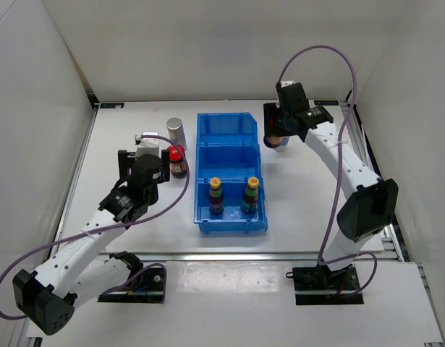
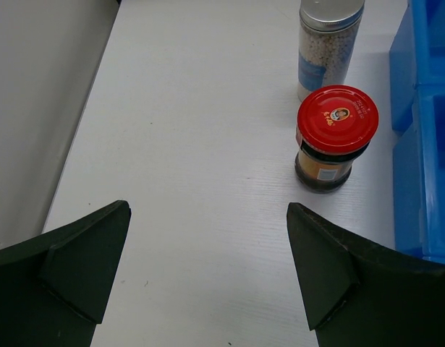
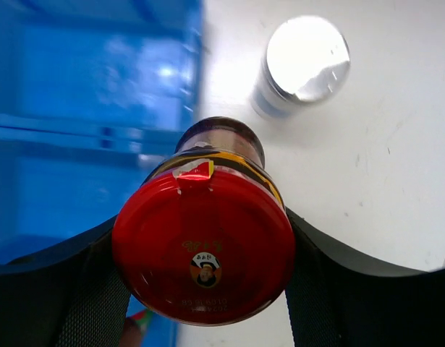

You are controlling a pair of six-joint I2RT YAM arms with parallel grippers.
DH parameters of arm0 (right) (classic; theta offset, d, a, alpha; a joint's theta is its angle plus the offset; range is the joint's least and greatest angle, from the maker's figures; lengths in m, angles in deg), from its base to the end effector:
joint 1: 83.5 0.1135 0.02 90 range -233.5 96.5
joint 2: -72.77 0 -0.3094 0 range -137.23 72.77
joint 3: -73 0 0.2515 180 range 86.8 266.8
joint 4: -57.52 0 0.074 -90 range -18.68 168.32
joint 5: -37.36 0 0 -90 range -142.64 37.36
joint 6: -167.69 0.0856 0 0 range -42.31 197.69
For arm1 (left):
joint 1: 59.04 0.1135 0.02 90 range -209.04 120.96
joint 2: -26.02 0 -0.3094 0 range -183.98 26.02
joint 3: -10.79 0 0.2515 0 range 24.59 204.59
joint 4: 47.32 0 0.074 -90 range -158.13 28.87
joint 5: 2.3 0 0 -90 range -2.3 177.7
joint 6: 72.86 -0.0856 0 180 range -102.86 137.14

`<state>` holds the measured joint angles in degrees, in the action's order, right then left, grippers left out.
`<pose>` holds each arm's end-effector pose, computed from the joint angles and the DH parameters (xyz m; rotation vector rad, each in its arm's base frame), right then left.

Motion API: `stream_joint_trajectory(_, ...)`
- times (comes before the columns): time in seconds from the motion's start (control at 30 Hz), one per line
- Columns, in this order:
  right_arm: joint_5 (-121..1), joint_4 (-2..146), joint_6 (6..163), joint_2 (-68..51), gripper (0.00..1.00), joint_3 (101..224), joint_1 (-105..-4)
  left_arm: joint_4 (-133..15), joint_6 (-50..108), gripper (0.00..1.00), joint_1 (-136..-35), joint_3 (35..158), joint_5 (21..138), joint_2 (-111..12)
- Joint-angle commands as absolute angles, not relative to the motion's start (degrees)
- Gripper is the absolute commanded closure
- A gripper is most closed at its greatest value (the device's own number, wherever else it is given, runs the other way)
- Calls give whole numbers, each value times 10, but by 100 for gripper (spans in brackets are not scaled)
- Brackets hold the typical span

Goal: Organize the condiment bottles

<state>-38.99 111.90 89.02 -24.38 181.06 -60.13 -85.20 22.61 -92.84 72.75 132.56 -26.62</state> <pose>0.3931 0.1479 0.3600 -0.1235 2.2999 0.0321 0.1987 -0.0604 0.3358 0.0129 1.9326 0.3549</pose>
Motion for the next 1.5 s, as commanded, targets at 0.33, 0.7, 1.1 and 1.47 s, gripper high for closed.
stream_joint_trajectory(0.33,-442,1064,854,-253,100,1860,-500,-837,233,0,-925,722,1307,-279)
stream_joint_trajectory(0.7,-464,1021,859,-316,100,1825,-500,-832,249,0,-925,712,1328,-274)
stream_joint_trajectory(1.1,-439,1010,871,-358,77,1795,-500,-813,249,0,-925,706,1310,-286)
stream_joint_trajectory(1.47,-413,1027,881,-315,0,1806,-500,-773,247,0,-925,700,1274,-286)
